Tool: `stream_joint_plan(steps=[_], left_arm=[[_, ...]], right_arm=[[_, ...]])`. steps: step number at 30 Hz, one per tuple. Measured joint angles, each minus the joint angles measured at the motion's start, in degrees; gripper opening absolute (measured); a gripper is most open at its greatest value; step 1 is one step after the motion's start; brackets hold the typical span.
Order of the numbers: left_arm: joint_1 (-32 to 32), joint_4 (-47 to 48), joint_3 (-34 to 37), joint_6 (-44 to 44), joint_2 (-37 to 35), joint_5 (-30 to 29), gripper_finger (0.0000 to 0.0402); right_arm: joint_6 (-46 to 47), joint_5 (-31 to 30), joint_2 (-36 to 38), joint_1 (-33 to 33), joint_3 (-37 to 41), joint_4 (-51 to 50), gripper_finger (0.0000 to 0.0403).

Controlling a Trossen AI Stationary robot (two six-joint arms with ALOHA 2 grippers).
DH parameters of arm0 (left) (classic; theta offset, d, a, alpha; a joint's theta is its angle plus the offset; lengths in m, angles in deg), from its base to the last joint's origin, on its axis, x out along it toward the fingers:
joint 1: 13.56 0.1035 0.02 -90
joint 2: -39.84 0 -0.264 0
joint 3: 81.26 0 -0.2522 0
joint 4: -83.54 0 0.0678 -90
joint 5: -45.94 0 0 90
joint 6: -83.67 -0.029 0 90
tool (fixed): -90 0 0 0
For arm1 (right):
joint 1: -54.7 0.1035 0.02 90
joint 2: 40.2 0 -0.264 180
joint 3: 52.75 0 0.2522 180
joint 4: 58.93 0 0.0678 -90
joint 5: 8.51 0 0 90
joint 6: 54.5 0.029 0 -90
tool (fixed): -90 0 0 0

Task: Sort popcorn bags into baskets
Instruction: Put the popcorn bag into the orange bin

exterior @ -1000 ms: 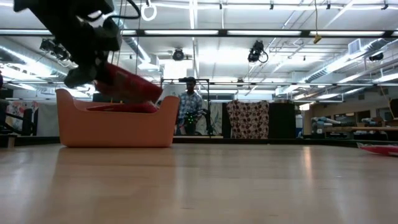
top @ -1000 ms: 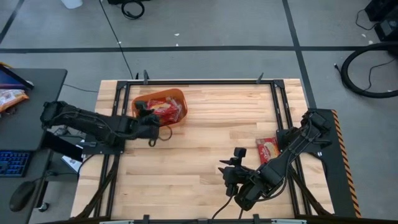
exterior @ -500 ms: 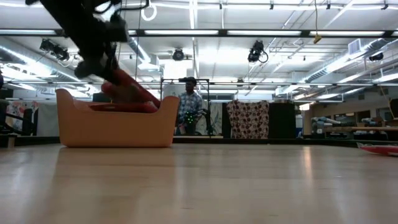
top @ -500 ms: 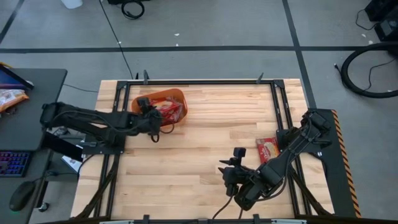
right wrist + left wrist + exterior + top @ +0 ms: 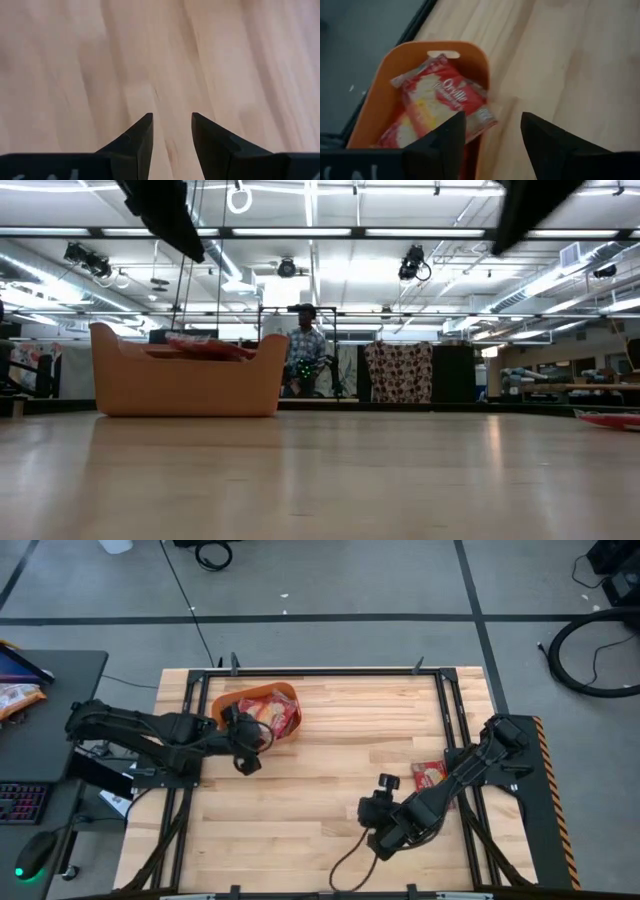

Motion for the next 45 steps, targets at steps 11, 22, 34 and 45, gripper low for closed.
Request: stream_joint_plan(steps=[11, 22, 34, 45], left_arm=[[0.1, -12.4, 6.5, 1.2, 10.5, -0.8, 0.0192], [8.5, -9.0, 6.4, -4.5, 21.6, -7.2, 0.0192], [13.5, 9.2, 6.0, -0.1, 21.5, -15.4, 0.0192], [2.4, 28.8, -4.9, 16.9, 18.8, -5.7, 0.0192]], right_arm=[[11.7, 10.4, 0.0, -1.8, 8.3, -11.2, 0.014], [9.4, 11.0, 0.2, -2.4, 7.9, -5.7, 0.0139], [8.6, 12.9, 0.2, -1.8, 7.9, -8.1, 0.0139], [16.1, 19.1, 0.5, -1.5, 15.8, -9.4, 0.0139]])
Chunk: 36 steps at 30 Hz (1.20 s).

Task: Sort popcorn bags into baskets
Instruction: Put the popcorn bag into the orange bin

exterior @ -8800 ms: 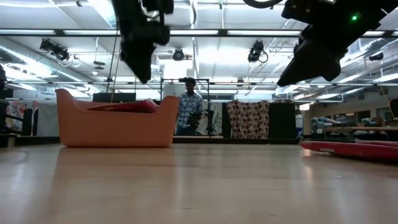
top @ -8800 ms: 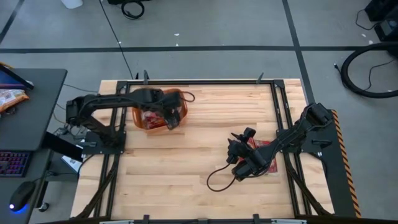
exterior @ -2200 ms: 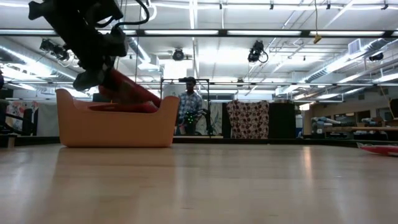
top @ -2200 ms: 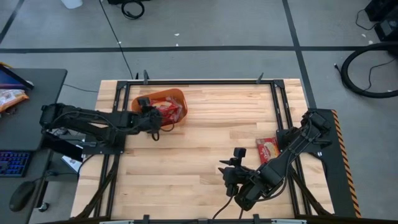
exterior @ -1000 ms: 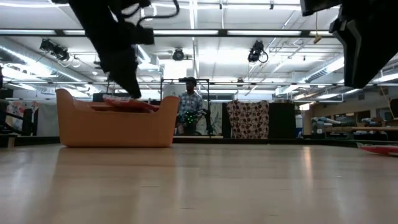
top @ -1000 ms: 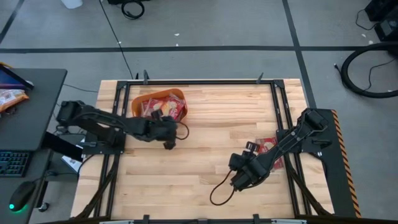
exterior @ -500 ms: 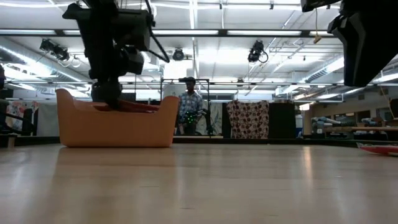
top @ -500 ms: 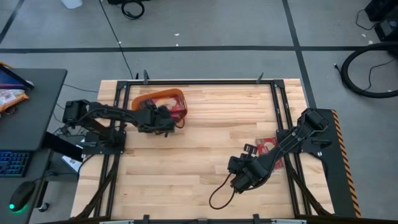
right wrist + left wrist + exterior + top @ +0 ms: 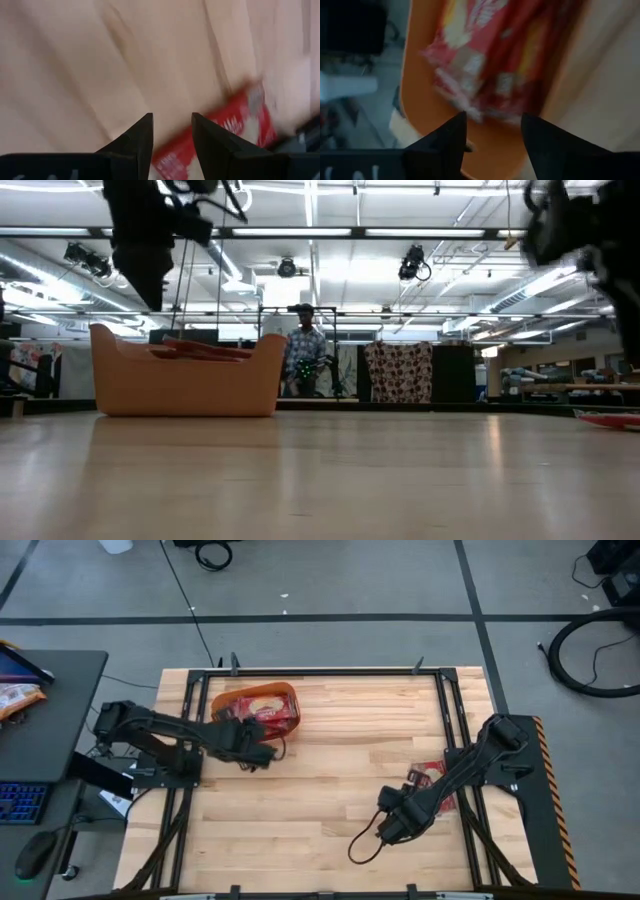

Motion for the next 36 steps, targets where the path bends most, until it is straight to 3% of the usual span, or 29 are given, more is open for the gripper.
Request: stream_joint_plan(steps=[7, 12, 17, 26, 31, 36], left_arm=[[-9.8, -6.1, -0.3, 1.2, -0.7, 0.3, 0.0192], [-13.0, -8.5, -0.3, 1.1, -0.7, 0.2, 0.0192], [-14.3, -8.5, -0.3, 1.0, -0.7, 0.2, 0.0192], [-14.4, -8.6, -0.3, 0.4, -0.7, 0.2, 0.0192], [-14.5, -8.7, -0.3, -0.7, -0.7, 0.2, 0.0192], [-14.4, -8.8, -0.3, -0.9, -0.7, 0.2, 0.0192]], right_arm=[[11.0, 7.1, 0.2, -0.7, 8.4, -0.5, 0.0139], [17.6, 5.8, 0.2, -2.9, 9.6, 1.5, 0.0154], [23.4, 2.2, 0.2, -3.1, 11.4, 2.5, 0.0187], [28.5, 2.8, 0.2, -3.4, 16.0, 4.1, 0.0252], [28.3, 3.3, 0.4, -3.4, 17.7, 7.7, 0.0258], [29.5, 6.1, 0.1, -3.1, 18.5, 2.6, 0.0247]])
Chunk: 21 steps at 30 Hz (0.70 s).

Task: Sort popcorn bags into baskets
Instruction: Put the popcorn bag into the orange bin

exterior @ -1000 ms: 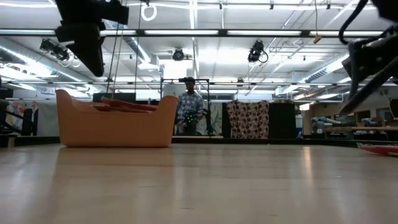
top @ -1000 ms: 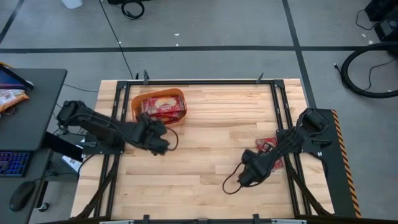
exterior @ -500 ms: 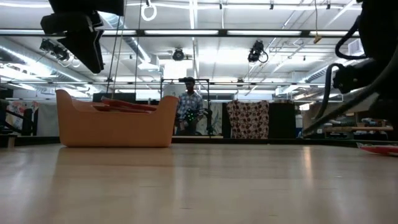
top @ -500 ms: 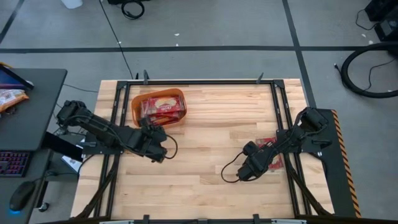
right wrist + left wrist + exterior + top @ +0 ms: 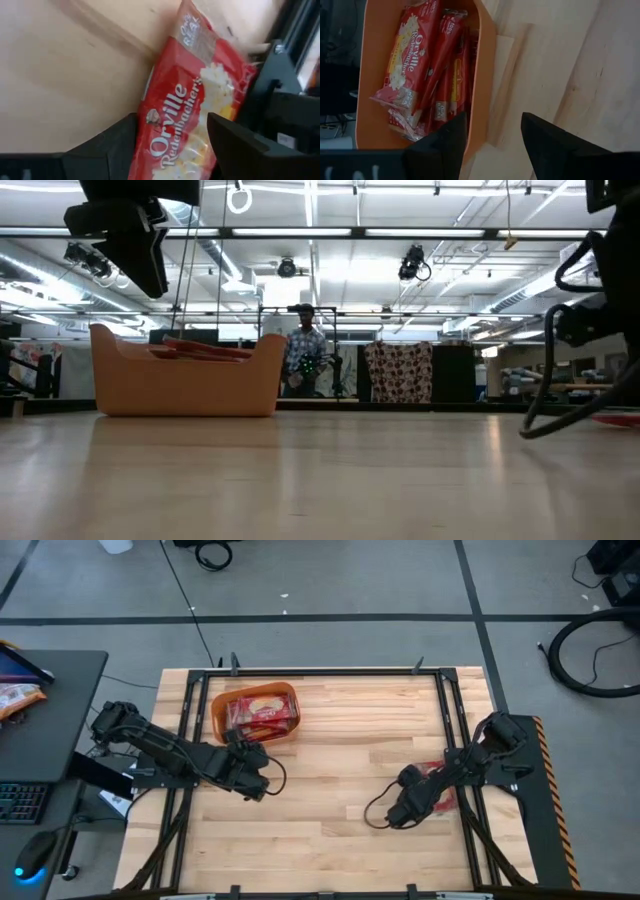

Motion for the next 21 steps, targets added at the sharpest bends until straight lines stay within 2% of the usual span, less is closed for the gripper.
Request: stream_joint_plan(steps=[12, 17, 21], left_arm=[[0.0, 0.0, 0.0, -0.3, 0.0, 0.0, 0.0192], [0.0, -0.2, 0.0, -1.1, 0.1, 0.0, 0.0192], [0.0, -0.3, 0.0, -1.1, 0.0, 0.0, 0.0192]], right_arm=[[-2.8, 2.1, 0.0, 0.0, -2.1, -7.2, 0.024], [-3.1, 0.2, 0.0, 1.0, -5.6, -13.7, 0.024], [-3.1, -0.7, 0.0, 1.6, -5.5, -13.9, 0.024]])
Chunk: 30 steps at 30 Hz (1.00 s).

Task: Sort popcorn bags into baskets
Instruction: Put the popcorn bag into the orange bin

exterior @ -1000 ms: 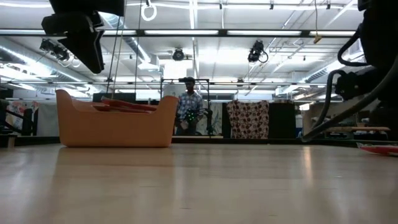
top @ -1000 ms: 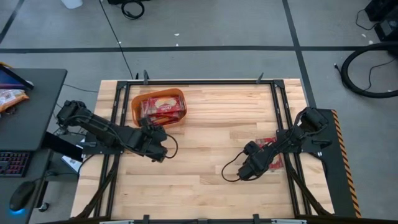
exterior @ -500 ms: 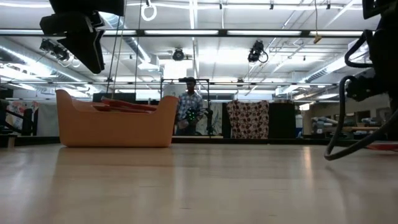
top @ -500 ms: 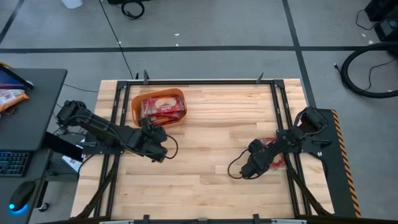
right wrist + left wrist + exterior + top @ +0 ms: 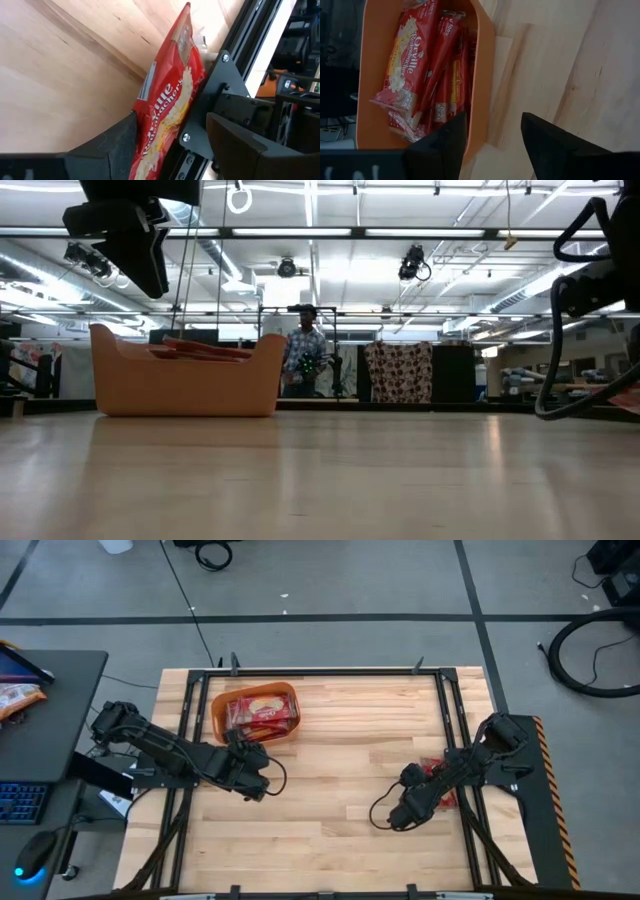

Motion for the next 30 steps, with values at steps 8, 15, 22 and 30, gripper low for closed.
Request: stream_joint_plan(steps=[8, 15, 22, 30], left_arm=[[0.0, -0.2, 0.0, 0.0, 0.0, 0.0, 0.0192], [0.0, -2.7, 0.0, -0.2, 0.0, 0.0, 0.0192], [0.0, -5.4, 0.0, -2.7, 0.0, 0.0, 0.0192], [0.0, -5.4, 0.0, -2.7, 0.0, 0.4, 0.0192]], right_arm=[[0.6, 1.4, 0.0, 0.0, 0.8, 3.0, 0.024], [2.9, -2.4, -0.6, 0.8, 0.8, 12.2, 0.024], [3.3, -4.8, -4.3, 1.7, 0.8, 12.5, 0.024], [1.6, -2.4, -9.4, 3.1, 0.7, 7.4, 0.0239]])
